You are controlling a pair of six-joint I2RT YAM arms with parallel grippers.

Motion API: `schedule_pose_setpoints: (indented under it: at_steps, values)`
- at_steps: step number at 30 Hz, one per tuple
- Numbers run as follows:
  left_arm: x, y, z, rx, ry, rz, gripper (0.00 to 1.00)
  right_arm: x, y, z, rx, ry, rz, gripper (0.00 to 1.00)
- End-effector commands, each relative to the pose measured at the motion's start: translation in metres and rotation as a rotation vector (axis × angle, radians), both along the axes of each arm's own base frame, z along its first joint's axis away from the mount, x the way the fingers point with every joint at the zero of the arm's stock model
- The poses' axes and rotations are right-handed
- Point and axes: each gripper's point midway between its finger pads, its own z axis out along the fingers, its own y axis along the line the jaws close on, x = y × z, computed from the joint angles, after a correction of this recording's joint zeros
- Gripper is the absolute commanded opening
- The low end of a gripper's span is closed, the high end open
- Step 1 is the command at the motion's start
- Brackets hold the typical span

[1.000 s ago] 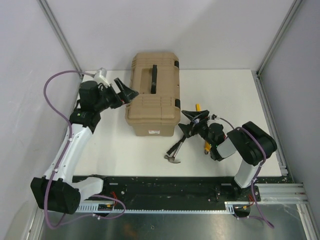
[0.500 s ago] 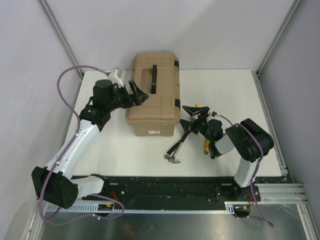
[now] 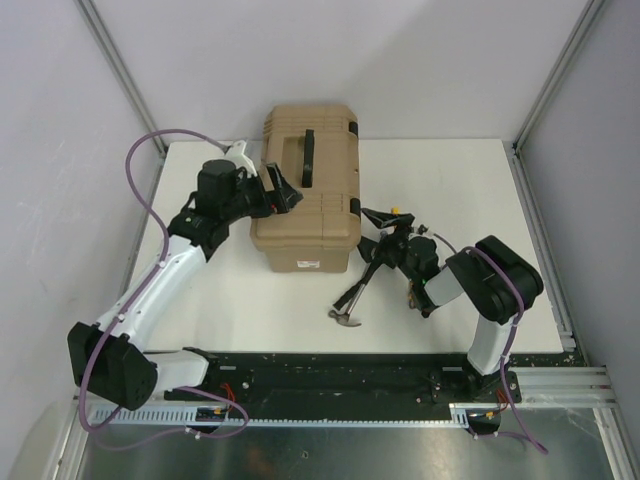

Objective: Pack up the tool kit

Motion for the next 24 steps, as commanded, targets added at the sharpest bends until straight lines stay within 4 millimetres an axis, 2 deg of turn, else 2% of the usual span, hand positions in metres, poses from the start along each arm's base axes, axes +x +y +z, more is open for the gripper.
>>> schedule_pose_setpoints:
  at_steps: [1,6,11,16,24]
  values:
    - [0.001,-0.005,-0.002,0.037,-0.038,-0.013,0.96,-0.012,-0.001,0.091,0.202,-0.278,0.013,0.80]
    - [-0.007,-0.007,-0.020,0.079,-0.020,-0.023,0.95,-0.015,-0.002,0.097,0.206,-0.291,0.024,0.56]
    - [-0.013,-0.002,-0.035,0.104,0.001,-0.014,0.95,-0.016,-0.002,0.097,0.197,-0.297,0.025,0.43]
    - [-0.017,-0.001,-0.046,0.119,0.018,-0.013,0.95,-0.015,-0.004,0.095,0.185,-0.298,0.015,0.34]
    - [-0.021,0.001,-0.061,0.154,0.041,-0.016,0.94,-0.012,-0.011,0.098,0.151,-0.335,-0.011,0.31]
